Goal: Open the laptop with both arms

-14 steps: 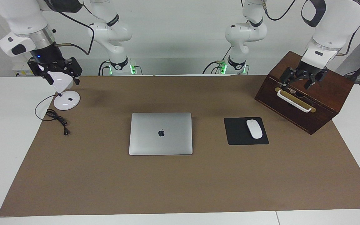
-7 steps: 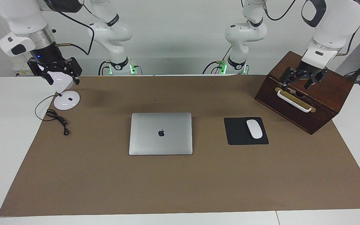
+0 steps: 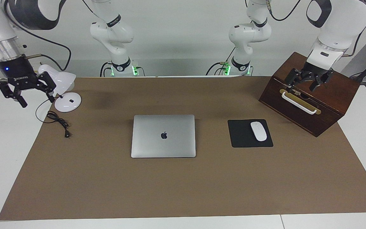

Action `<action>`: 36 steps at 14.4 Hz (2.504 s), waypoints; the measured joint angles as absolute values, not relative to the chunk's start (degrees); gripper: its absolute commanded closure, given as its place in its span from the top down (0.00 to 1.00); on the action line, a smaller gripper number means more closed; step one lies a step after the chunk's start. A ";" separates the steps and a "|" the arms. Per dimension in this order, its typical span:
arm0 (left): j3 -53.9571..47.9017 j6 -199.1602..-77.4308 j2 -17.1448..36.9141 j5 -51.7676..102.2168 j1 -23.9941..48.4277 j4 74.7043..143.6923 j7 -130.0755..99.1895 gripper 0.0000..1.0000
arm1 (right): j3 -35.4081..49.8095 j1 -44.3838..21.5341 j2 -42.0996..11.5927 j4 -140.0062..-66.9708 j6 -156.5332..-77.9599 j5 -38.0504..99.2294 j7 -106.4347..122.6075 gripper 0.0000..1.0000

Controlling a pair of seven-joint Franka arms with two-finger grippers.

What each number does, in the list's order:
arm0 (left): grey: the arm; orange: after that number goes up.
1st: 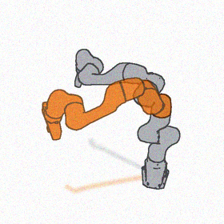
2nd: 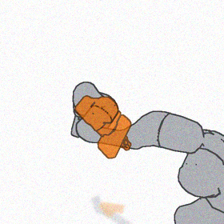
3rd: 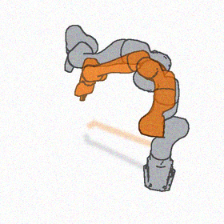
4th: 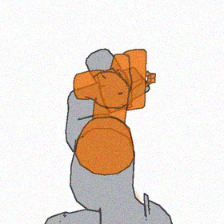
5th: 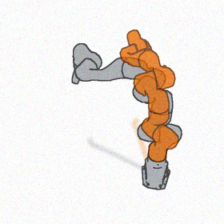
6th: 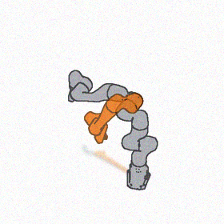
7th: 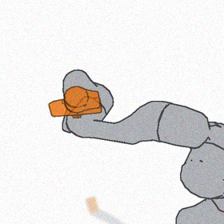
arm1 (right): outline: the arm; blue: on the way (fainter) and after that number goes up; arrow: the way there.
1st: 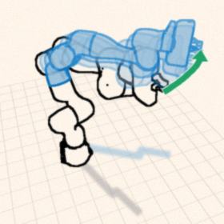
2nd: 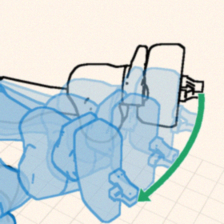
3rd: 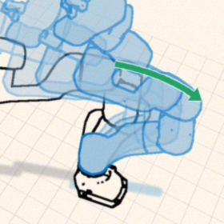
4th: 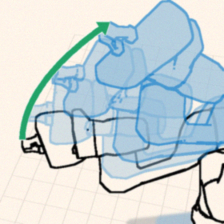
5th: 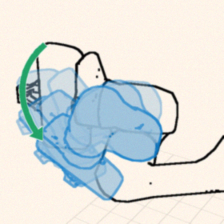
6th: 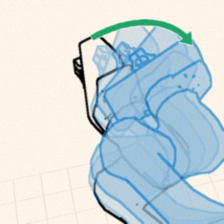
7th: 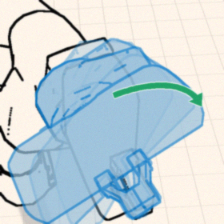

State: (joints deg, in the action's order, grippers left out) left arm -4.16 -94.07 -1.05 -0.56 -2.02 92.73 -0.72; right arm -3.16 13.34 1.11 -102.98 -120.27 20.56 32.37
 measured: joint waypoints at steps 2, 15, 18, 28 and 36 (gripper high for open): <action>-4.16 -94.07 -1.05 -0.56 -2.02 92.74 -0.85 0.34 | -2.84 12.38 1.13 -107.97 -124.97 26.79 33.50 0.97; -4.76 -107.14 -3.93 2.30 0.24 102.69 2.02 0.00 | -1.80 -8.20 6.58 -125.55 -147.30 49.56 -9.08 0.97; -4.92 -118.60 -8.14 4.03 3.66 113.61 2.37 0.00 | -1.82 -10.13 9.36 -131.13 -150.53 56.27 -9.29 0.97; -4.96 -150.18 -19.78 4.43 14.84 143.05 2.38 0.00 | -1.70 -24.68 14.92 -147.54 -169.08 75.57 -5.42 0.97; -4.93 -175.17 -16.31 4.45 23.60 154.79 2.38 0.00 | -1.62 -33.38 14.42 -149.65 -176.74 95.95 9.29 0.97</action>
State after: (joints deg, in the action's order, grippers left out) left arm -4.93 -175.17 -16.31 4.45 23.60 154.79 2.38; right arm -1.62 -33.38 14.42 -149.65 -176.74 95.95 9.29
